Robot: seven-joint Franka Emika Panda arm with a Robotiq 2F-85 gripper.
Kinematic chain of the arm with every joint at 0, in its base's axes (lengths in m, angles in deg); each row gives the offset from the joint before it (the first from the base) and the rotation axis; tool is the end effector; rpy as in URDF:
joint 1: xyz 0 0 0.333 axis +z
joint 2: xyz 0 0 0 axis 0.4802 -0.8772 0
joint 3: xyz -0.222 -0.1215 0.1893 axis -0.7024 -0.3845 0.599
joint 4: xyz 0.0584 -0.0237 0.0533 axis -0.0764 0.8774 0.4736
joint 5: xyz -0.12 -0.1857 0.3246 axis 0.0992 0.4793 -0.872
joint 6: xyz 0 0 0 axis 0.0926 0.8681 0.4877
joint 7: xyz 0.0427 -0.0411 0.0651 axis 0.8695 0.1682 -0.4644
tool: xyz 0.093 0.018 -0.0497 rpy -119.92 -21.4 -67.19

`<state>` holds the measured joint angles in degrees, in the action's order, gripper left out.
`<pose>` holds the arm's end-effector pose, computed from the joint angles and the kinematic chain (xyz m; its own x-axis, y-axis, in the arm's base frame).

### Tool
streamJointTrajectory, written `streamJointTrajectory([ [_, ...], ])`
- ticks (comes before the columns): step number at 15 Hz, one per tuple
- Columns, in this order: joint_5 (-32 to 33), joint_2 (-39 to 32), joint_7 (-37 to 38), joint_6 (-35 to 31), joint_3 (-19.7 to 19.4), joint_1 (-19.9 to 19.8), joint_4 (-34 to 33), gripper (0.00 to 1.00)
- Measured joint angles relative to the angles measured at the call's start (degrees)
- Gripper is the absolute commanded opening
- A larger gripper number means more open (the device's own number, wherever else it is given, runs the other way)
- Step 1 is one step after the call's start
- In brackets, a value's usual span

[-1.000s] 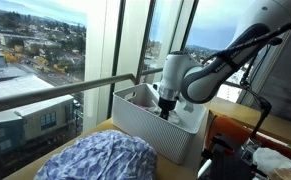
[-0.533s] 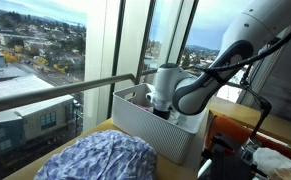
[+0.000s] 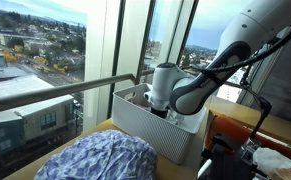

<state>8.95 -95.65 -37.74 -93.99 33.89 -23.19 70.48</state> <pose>0.6077 0.0400 0.0986 0.9016 0.4218 -0.0956 0.4323 -0.8858 0.1685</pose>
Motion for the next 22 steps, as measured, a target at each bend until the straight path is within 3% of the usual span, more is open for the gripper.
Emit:
streamJointTrajectory([
  [2,0.02,0.06,0.11,0.00,-0.26,0.24,-0.27,0.01],
  [12,1.20,2.86,1.97,0.00,-1.88,2.27,-0.22,0.01],
  [22,4.26,18.95,2.63,3.95,-3.49,2.25,1.99,0.01],
])
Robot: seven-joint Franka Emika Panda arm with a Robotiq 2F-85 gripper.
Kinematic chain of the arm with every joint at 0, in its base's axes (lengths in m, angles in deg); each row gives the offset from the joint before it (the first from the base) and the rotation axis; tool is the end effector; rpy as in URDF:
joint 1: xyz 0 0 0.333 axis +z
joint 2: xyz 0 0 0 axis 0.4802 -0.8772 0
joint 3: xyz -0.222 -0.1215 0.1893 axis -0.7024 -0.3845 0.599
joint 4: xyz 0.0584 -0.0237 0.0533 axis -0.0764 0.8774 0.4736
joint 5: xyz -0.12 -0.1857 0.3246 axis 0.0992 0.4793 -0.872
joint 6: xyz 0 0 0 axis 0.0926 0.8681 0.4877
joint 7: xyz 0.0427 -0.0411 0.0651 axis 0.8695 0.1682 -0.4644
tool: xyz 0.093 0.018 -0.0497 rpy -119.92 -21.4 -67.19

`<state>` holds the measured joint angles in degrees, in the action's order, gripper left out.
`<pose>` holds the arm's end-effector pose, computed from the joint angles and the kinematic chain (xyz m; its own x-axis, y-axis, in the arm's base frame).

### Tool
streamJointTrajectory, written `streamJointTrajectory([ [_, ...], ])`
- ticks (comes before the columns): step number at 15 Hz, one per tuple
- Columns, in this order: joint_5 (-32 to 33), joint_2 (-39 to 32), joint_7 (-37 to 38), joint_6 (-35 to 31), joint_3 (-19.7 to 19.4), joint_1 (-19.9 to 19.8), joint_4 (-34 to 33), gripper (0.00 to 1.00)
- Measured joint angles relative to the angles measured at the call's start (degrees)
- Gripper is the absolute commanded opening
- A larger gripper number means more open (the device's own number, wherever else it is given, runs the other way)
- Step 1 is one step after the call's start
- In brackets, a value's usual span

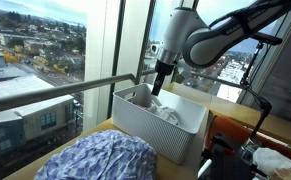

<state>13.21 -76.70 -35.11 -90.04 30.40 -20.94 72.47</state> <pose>0.6357 0.0289 0.2872 0.9072 0.4081 0.1026 0.3586 -0.8774 0.3188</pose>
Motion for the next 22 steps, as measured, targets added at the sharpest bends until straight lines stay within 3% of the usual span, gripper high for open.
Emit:
streamJointTrajectory([
  [1,0.31,1.32,0.14,0.48,0.00,0.00,0.20,0.01],
  [2,0.55,2.42,0.24,0.99,0.00,0.00,0.38,0.30],
  [3,0.75,3.21,0.27,1.52,0.01,0.00,0.62,0.31],
  [12,2.33,0.36,0.77,2.31,0.02,-0.56,6.03,0.95],
  [14,2.53,-1.03,0.81,2.25,0.01,-0.96,6.38,1.00],
  [22,3.25,-5.42,0.80,-1.54,-0.15,-2.72,6.48,1.00],
])
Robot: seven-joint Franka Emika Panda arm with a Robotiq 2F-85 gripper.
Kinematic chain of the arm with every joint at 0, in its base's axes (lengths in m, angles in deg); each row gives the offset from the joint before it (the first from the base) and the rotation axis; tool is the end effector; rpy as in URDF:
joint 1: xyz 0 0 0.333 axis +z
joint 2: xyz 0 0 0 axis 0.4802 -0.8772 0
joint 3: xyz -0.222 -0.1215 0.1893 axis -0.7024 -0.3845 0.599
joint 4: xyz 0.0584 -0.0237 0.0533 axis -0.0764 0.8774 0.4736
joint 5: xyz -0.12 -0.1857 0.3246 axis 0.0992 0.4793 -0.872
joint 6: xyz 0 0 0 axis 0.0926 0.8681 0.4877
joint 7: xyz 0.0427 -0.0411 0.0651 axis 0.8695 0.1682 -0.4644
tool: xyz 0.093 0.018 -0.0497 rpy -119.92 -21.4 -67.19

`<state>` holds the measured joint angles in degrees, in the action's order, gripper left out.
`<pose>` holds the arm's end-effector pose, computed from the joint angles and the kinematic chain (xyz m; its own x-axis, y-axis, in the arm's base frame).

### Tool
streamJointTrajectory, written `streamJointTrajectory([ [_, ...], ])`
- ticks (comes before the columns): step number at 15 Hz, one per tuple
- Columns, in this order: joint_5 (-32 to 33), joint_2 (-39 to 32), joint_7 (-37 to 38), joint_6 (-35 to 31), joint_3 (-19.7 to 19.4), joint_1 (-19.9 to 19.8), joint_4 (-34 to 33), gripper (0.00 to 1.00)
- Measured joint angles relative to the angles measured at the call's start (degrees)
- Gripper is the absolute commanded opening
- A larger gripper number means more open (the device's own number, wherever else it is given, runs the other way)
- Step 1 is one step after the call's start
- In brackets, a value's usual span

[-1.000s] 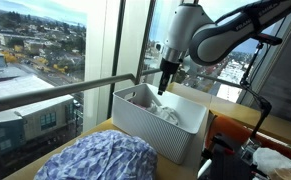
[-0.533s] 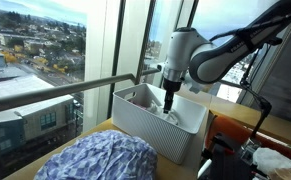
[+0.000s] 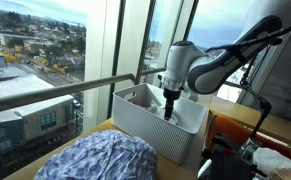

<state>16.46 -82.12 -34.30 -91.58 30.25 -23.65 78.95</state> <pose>0.5903 -0.0032 0.1860 0.9158 0.3939 -0.0778 0.3991 -0.8717 0.2842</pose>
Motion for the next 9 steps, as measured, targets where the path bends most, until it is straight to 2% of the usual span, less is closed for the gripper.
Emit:
streamJointTrajectory([
  [9,0.00,-7.92,-0.20,-1.45,-2.94,-2.23,-6.44,1.00],
])
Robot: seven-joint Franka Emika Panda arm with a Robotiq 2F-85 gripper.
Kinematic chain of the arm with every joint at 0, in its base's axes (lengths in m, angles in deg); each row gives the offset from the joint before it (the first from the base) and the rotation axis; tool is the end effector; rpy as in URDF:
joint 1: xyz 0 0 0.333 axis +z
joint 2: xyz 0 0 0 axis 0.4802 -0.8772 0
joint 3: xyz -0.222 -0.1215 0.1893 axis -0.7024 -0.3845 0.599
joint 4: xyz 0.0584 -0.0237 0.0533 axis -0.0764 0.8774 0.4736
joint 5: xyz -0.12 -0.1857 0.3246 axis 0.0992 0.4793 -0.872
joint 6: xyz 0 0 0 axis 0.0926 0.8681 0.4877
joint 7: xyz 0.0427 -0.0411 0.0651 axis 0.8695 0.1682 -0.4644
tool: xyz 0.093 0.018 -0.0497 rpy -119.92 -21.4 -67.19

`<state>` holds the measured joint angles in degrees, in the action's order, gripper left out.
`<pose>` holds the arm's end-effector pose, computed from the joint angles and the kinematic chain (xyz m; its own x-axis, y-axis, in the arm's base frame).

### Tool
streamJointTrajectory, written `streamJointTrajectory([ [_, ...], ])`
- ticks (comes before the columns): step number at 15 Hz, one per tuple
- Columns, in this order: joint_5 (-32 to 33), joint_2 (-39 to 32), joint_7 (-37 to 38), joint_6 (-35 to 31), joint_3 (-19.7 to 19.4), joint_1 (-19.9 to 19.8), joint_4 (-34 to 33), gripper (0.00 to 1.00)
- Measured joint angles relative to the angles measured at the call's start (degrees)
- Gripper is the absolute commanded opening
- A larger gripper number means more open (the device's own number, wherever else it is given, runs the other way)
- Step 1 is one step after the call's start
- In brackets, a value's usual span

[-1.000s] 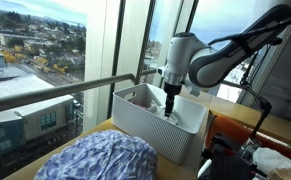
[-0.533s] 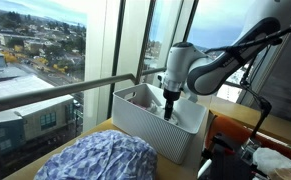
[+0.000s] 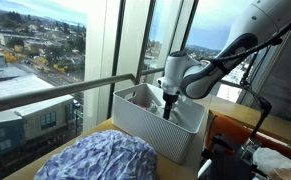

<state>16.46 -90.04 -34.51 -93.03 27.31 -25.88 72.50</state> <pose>0.6115 -0.0560 0.1479 0.9385 0.3328 -0.0921 0.3446 -0.8851 0.3127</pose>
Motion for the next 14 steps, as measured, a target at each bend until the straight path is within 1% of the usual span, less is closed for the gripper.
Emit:
streamJointTrajectory([
  [1,0.00,-0.85,0.00,0.00,-0.01,-0.08,-0.72,0.96],
  [2,0.00,-1.59,0.00,0.00,0.00,-0.07,-1.24,0.74],
  [4,-0.01,-2.87,0.00,0.00,0.00,-0.01,-2.25,0.69],
  [5,-0.02,-3.30,0.00,0.00,0.00,0.03,-2.64,0.60],
  [10,-0.02,-3.84,0.02,0.05,0.00,0.70,-3.49,0.22],
  [13,-0.02,-3.78,0.05,0.08,0.00,1.29,-3.82,0.02],
  [14,-0.02,-3.63,0.07,0.09,0.00,1.51,-3.87,0.00],
])
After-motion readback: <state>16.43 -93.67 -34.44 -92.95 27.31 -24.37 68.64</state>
